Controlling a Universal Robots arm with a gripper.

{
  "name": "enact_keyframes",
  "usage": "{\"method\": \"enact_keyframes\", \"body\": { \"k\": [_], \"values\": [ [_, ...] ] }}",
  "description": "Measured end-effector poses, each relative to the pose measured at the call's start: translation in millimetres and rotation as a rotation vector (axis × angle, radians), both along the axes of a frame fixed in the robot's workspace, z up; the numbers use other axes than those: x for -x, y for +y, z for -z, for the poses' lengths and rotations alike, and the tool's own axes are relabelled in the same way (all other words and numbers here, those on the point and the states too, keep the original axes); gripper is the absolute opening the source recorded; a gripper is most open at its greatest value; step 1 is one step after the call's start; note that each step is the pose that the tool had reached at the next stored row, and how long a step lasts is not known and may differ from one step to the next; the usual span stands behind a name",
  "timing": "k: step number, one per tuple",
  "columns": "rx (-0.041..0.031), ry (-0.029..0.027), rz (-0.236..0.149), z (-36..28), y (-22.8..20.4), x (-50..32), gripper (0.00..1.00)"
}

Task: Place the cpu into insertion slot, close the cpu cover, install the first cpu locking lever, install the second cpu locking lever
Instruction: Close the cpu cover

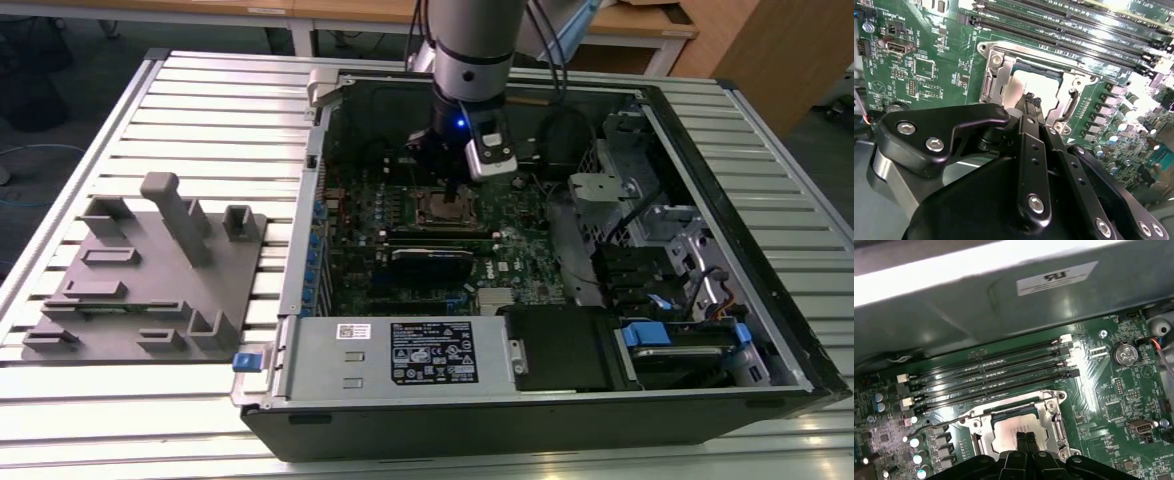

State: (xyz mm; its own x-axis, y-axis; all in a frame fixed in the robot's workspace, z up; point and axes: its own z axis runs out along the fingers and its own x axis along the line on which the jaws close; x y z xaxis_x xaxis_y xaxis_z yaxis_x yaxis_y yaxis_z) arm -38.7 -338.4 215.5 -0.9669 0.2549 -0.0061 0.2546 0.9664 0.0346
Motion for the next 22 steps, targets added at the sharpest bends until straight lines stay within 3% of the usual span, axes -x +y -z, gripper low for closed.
{"method": "enact_keyframes", "body": {
  "k": [10, 22],
  "values": [
    [0.0000, -0.0024, -0.063, 1.4, -2.2, 3.7, 0.11],
    [0.0003, -0.0026, -0.066, -0.7, -3.3, 4.2, 0.11]
  ]
}}
